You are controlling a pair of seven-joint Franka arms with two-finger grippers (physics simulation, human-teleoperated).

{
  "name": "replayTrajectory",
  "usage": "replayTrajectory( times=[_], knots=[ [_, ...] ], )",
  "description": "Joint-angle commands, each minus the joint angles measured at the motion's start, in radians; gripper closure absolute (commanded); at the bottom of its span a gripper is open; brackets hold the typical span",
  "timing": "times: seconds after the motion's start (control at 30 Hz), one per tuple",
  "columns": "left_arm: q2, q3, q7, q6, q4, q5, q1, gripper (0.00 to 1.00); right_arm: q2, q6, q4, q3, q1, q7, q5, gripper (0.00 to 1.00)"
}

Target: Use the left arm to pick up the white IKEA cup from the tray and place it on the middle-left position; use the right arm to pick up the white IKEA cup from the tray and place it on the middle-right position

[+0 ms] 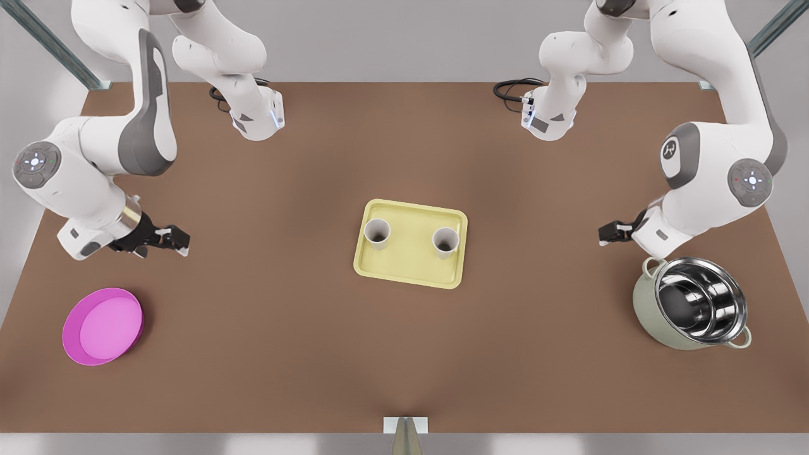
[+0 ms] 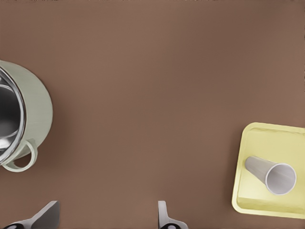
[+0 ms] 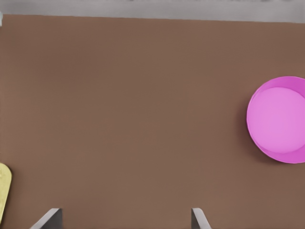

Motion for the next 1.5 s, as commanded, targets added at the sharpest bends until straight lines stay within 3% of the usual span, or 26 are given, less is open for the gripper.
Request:
replayTrajectory(
  times=[0.0,0.07,0.17,0.27,0.5,0.6,0.67,0.77,1.47],
  knots=[
    [-0.002,0.000,0.001,0.031,0.000,-0.007,0.002,0.00,0.000,0.064,0.001,0.000,-0.007,-0.029,0.000,0.00],
    [0.044,-0.010,-0.004,0.031,0.045,-0.062,-0.011,0.00,0.004,0.064,0.001,0.001,0.019,-0.029,0.001,0.00],
    [0.092,-0.021,-0.294,0.034,0.051,-0.017,-0.333,0.00,0.130,0.060,0.116,0.009,0.347,-0.028,-0.084,0.00],
    [0.164,-0.020,-0.530,0.056,0.074,-0.017,-0.508,0.00,0.236,0.075,0.185,0.038,0.436,-0.023,-0.080,0.00],
    [0.296,-0.016,-0.627,0.214,0.063,0.003,-0.508,0.00,0.359,0.201,0.203,0.095,0.526,0.243,-0.077,0.00],
    [0.321,-0.020,-0.627,0.401,-0.035,-0.033,-0.511,0.00,0.392,0.242,0.168,0.097,0.586,0.314,-0.084,0.00],
    [0.314,-0.018,-0.541,0.413,-0.061,-0.079,-0.502,0.00,0.388,0.299,0.097,0.095,0.583,0.314,-0.084,0.00],
    [0.198,-0.020,-0.541,0.631,-0.291,-0.079,-0.518,0.00,0.328,0.451,-0.078,0.090,0.576,0.314,-0.081,0.00],
    [0.271,-0.016,-0.556,0.731,-0.389,-0.016,-0.568,0.00,0.379,0.460,-0.193,0.106,0.577,0.317,-0.031,0.00]
  ],
)
